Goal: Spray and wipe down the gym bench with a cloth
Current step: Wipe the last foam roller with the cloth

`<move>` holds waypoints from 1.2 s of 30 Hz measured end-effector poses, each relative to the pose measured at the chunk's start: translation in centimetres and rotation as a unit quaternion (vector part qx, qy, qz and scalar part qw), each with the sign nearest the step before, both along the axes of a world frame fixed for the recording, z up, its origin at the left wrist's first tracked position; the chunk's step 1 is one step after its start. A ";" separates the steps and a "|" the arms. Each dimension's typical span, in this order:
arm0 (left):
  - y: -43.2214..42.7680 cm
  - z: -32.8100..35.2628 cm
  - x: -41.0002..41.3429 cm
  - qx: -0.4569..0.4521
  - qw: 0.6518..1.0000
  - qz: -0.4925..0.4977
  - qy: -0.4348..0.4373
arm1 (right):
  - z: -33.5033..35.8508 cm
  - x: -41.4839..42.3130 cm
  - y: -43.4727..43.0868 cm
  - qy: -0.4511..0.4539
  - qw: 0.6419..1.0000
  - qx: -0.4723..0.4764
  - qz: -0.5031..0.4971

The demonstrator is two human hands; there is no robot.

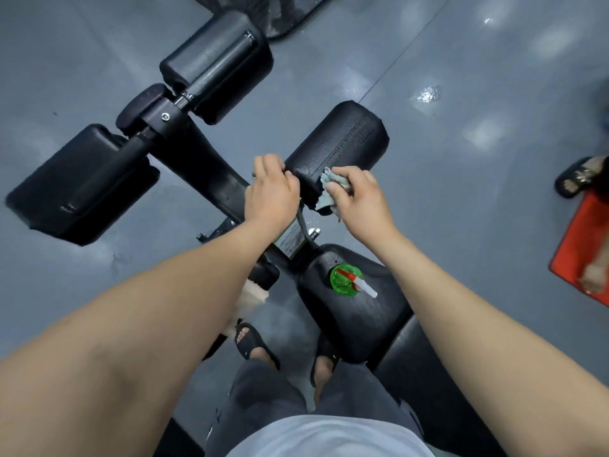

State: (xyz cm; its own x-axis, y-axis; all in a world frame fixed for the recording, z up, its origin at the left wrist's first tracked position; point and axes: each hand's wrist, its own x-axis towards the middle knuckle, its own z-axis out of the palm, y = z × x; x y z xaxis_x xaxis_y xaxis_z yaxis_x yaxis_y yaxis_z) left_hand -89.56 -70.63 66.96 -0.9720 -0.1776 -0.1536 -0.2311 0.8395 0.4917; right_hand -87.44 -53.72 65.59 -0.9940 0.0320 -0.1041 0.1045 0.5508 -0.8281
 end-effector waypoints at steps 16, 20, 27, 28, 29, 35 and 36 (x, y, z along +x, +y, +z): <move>-1.4 6.4 5.0 0.254 0.966 0.047 0.014 | 6.5 0.7 -0.5 -0.098 0.972 -0.186 0.103; -3.3 7.7 5.0 0.361 0.912 0.192 0.028 | 6.9 0.6 0.4 -0.110 0.979 -0.132 0.107; -5.1 8.2 5.5 0.521 0.801 0.296 0.000 | 6.3 1.5 0.7 -0.183 0.941 -0.262 0.110; -5.3 8.1 5.6 0.545 0.786 0.293 -0.012 | 6.1 1.6 0.6 -0.199 0.928 -0.296 0.105; -5.4 8.1 5.7 0.566 0.775 0.281 -0.026 | 6.1 1.6 0.4 -0.219 0.912 -0.333 0.092; -6.2 7.7 6.0 0.640 0.741 0.196 -0.056 | 5.3 1.9 -0.5 -0.278 0.881 -0.383 0.025; -6.3 7.8 5.9 0.644 0.737 0.197 -0.053 | 5.3 1.9 -0.8 -0.272 0.885 -0.377 0.018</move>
